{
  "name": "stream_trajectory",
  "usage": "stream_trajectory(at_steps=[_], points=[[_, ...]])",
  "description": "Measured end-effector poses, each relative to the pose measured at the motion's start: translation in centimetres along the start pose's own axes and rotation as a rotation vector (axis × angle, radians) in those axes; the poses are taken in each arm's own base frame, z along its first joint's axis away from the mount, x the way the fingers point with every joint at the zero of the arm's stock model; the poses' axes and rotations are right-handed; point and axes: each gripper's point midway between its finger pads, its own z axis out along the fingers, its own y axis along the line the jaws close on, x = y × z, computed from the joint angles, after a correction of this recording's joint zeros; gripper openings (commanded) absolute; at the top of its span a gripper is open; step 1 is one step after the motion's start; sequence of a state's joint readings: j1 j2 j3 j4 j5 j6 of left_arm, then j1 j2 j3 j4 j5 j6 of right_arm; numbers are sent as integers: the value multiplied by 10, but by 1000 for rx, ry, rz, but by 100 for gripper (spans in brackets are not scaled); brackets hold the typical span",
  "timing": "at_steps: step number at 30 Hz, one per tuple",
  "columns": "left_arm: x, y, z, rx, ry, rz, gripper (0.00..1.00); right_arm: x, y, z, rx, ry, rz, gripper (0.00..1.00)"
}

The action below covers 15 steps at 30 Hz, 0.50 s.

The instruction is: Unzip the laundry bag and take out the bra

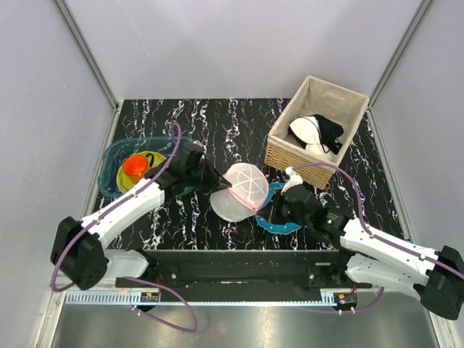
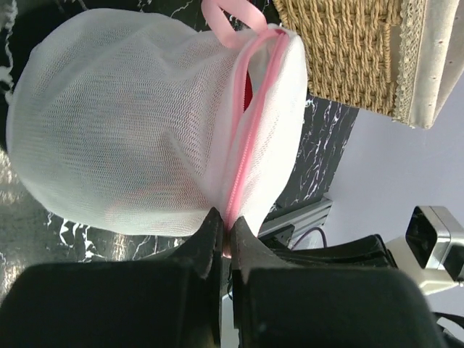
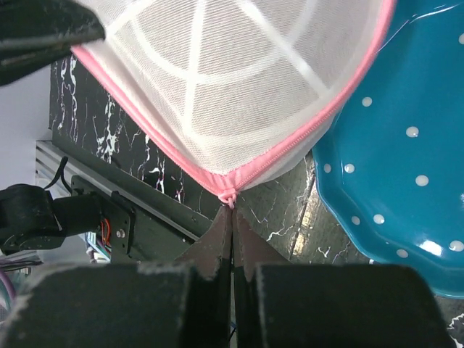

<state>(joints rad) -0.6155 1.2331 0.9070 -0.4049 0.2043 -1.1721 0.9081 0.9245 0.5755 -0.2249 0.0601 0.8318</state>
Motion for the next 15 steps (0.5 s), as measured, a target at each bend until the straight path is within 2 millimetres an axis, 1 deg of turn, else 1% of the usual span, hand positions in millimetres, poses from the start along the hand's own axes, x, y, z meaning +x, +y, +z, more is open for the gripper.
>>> stream_trajectory(at_steps=[1,2,3,4,6,7,8,9,10,11,12,13,15], points=[[-4,-2,3,-14,9,15,0,1,-1,0,4,5,-1,0],[-6,-4,6,-18,14,26,2,1,-1,1,4,7,-2,0],[-8,-7,11,-32,28,46,11,1,-1,1,7,9,-3,0],[-10,-11,16,-38,37,66,16,1,-1,2,9,11,-5,0],[-16,-15,27,-57,48,108,29,1,2,5,8,24,-8,0],[-20,-17,31,-66,47,126,47,2,5,6,5,37,-10,0],[-27,-22,36,-72,38,147,56,3,8,8,5,53,-12,0],[-34,-25,38,-74,24,168,60,4,10,11,8,67,-12,0],[-41,-28,38,-74,7,185,74,5,12,14,13,83,-13,0],[-44,-29,35,-75,-5,200,80,5,13,17,20,92,-13,0],[-48,-30,31,-71,-23,217,82,5,14,19,23,100,-13,0],[-51,-30,24,-74,-42,224,88,5,16,21,24,106,-12,0],[-53,-35,3,-56,-88,241,89,5,20,23,15,118,-9,0]])
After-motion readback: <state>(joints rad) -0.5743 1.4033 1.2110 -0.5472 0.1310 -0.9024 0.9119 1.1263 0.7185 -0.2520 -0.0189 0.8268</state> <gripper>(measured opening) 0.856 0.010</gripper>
